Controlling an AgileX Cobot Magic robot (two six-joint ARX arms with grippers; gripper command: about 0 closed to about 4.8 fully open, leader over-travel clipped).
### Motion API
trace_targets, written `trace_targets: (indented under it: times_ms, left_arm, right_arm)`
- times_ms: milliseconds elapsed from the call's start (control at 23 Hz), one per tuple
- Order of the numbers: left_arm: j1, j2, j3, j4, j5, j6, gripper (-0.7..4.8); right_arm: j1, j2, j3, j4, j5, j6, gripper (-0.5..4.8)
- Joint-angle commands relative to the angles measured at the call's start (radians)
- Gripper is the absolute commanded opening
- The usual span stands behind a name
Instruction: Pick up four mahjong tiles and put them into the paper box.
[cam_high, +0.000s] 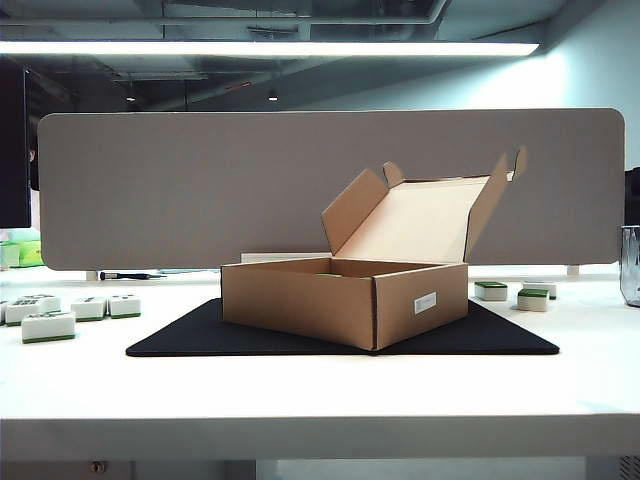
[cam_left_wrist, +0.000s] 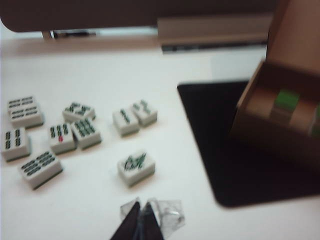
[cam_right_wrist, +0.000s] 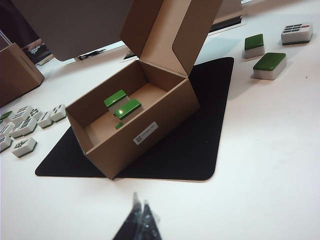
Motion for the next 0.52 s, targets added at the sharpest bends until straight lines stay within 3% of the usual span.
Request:
trace_targets:
  times_ms: [43, 87, 521]
  left_arm:
    - [0.000, 0.000, 0.002, 0.050, -0.051, -0.005, -0.06]
    - [0.000, 0.000, -0.012, 0.051, -0.077, 0.028, -0.06]
    - [0.000, 0.000, -0.180, 0.165, -0.069, -0.009, -0.06]
  right_arm:
    - [0.001, -0.008, 0.003, 0.018, 0.002, -0.001, -0.01]
    - [0.001, -0.008, 0.002, 0.018, 0.002, 0.000, -0.01]
    - [0.001, -0.008, 0.002, 0.018, 0.002, 0.000, -0.01]
